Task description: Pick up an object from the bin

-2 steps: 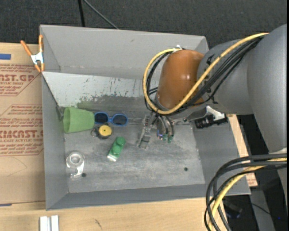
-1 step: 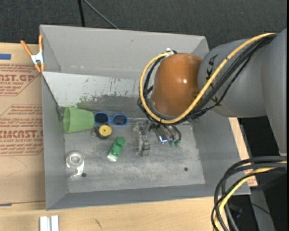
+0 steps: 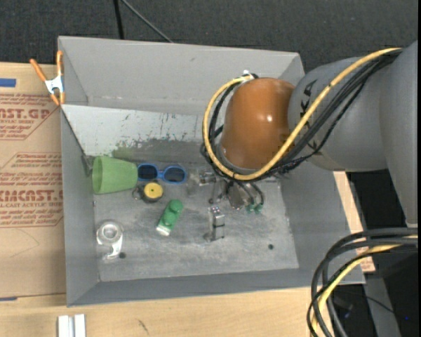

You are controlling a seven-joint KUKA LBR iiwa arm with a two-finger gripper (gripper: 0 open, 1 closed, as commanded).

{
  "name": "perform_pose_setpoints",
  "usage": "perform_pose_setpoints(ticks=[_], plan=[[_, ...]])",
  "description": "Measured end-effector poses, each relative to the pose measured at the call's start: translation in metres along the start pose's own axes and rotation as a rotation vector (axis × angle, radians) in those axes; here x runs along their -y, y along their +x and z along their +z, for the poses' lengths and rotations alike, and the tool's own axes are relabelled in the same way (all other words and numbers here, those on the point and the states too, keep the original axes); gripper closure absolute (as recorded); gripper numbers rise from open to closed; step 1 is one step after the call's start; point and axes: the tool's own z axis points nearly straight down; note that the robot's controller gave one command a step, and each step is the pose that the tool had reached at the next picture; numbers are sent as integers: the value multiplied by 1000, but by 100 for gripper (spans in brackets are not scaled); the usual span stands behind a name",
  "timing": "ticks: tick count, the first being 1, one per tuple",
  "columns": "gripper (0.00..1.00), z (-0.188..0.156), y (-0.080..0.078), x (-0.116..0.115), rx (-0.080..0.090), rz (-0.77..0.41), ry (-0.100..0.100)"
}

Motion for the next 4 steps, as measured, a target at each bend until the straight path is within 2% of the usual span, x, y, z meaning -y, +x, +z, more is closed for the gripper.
perform_pose_setpoints(ticks=[1, 2, 3, 4], plan=[[0, 61, -26, -67, -1, 35, -3], [100, 58, -26, -63, 0, 40, 0], [0, 58, -26, -62, 0, 40, 0], [0, 67, -70, -155, -7, -45, 14]])
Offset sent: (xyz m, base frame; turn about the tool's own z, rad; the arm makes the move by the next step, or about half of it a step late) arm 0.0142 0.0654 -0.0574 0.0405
